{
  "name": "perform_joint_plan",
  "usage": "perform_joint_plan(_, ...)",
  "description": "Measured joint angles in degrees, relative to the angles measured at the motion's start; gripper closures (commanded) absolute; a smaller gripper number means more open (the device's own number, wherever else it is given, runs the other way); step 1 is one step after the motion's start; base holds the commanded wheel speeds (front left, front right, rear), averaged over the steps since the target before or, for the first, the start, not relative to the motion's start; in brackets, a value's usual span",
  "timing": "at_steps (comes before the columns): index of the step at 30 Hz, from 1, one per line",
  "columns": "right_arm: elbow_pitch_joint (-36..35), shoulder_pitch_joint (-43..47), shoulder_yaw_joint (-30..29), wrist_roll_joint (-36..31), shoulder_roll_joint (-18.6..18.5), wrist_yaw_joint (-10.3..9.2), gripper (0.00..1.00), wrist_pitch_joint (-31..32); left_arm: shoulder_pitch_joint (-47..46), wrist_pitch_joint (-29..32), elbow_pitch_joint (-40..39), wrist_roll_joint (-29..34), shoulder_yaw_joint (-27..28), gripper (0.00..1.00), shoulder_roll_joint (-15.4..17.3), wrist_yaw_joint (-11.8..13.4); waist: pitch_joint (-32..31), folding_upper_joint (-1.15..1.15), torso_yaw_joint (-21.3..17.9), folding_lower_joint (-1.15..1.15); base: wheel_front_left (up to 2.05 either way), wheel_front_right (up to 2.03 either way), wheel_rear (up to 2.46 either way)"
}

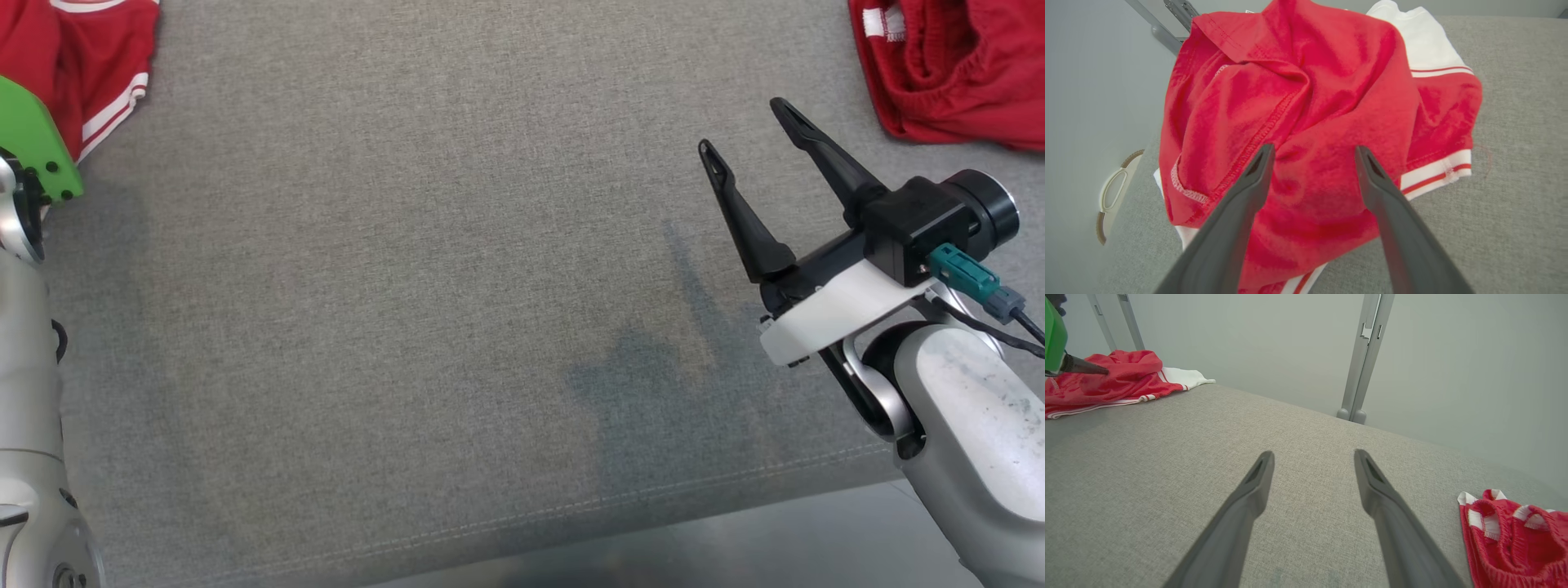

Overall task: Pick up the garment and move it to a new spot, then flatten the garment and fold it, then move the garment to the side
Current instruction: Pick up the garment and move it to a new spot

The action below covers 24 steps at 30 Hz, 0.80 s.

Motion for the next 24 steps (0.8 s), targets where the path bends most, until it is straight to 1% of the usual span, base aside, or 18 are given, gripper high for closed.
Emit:
perform_joint_plan(5, -0.57, -0.01, -0.27, 0.0, -0.31, -0.01, 0.0, 0.07, -0.76, 0.81, 1.67, 0.01, 0.55, 0.0, -0.59, 0.0, 0.66, 0.0, -0.94, 0.0, 0.0, 0.0, 0.0)
perform_joint_plan(13, -0.82, -0.12, -0.34, -0.02, -0.33, -0.01, 0.0, 0.05, -0.9, -0.71, 3.74, 0.96, 2.7, 0.0, 0.86, 0.0, 1.01, 0.0, -2.25, 0.0, 0.0, 0.0, 0.0)
perform_joint_plan(14, -0.81, -0.12, -0.32, -0.02, -0.33, -0.01, 0.0, 0.05, -0.9, -0.73, 4.11, 1.0, 2.97, 0.04, 1.09, 0.0, 0.96, 0.0, -2.38, 0.0, 0.0, 0.0, 0.0)
perform_joint_plan(15, -0.81, -0.12, -0.26, -0.02, -0.32, 0.0, 0.0, 0.05, -0.89, -0.73, 4.41, 1.09, 3.34, 0.18, 1.3, 0.0, 0.89, 0.0, -2.52, 0.0, 0.0, 0.0, 0.0)
perform_joint_plan(16, -0.83, -0.11, -0.36, -0.02, -0.37, -0.01, 0.0, 0.05, -0.9, -0.73, 4.59, 1.21, 3.48, 0.38, 1.4, 0.0, 0.84, 0.0, -2.65, 0.0, 0.0, 0.0, 0.0)
perform_joint_plan(18, -0.81, -0.11, -0.38, -0.04, -0.53, -0.01, 0.0, 0.04, -0.9, -1.07, 5.24, 1.4, 3.72, 0.72, 1.65, 0.0, 0.78, 0.0, -2.83, 0.0, 0.0, 0.0, 0.0)
perform_joint_plan(19, -0.78, -0.11, -0.4, -0.05, -0.59, -0.01, 0.0, 0.03, -0.89, -1.38, 5.6, 1.62, 3.71, 1.0, 1.7, 0.0, 0.7, 0.0, -2.91, 0.0, 0.0, 0.0, 0.0)
perform_joint_plan(24, -0.98, -0.1, -1.03, -0.07, -1.07, -0.25, 0.0, 0.04, -1.08, -2.75, 5.64, 2.63, 3.48, 1.0, 1.51, 0.0, 0.67, 0.0, -2.98, 0.0, 0.0, 0.0, 0.0)
